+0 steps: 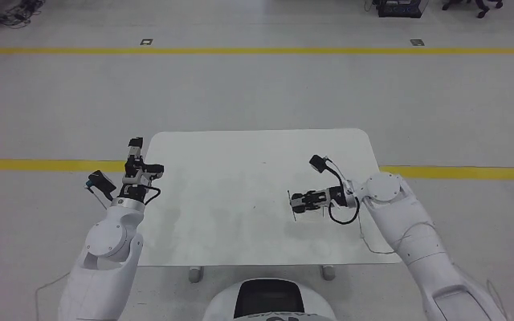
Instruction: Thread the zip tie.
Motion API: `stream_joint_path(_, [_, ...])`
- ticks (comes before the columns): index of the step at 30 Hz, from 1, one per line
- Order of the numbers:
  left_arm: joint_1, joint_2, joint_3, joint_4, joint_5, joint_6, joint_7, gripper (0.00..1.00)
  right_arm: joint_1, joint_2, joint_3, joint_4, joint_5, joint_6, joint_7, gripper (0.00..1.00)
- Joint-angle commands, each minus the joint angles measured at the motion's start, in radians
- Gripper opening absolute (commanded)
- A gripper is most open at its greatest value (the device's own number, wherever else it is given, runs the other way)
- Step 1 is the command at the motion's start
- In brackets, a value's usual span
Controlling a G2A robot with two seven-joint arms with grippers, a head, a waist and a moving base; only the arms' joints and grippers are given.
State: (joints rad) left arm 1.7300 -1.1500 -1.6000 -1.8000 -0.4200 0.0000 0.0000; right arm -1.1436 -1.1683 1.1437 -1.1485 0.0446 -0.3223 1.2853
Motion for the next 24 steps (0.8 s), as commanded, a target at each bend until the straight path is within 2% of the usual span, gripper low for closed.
stream_joint_path(1, [0.0, 0.0, 0.0, 0.0, 0.0, 0.0, 0.0, 1.0, -0.013, 0.002, 0.005, -0.009, 0.02, -0.018, -0.004, 0.0])
stream_joint_path(4, [0.0, 0.0, 0.0, 0.0, 0.0, 0.0, 0.0, 1.0, -0.03, 0.01, 0.015, -0.05, 0.005, -0.018, -0.008, 0.0])
stream_joint_path(9, [0.0, 0.0, 0.0, 0.0, 0.0, 0.0, 0.0, 1.0, -0.078, 0.025, 0.042, -0.16, 0.019, -0.018, 0.025, 0.0])
stream_joint_path(12, [0.0, 0.0, 0.0, 0.0, 0.0, 0.0, 0.0, 1.0, -0.092, 0.031, 0.062, -0.189, 0.042, -0.018, 0.054, 0.0])
stream_joint_path(18, [0.0, 0.0, 0.0, 0.0, 0.0, 0.0, 0.0, 1.0, -0.093, 0.035, 0.094, -0.191, 0.081, -0.018, 0.105, 0.0])
stream_joint_path(24, [0.0, 0.0, 0.0, 0.0, 0.0, 0.0, 0.0, 1.0, -0.069, 0.039, 0.067, -0.184, 0.092, -0.018, 0.105, 0.0])
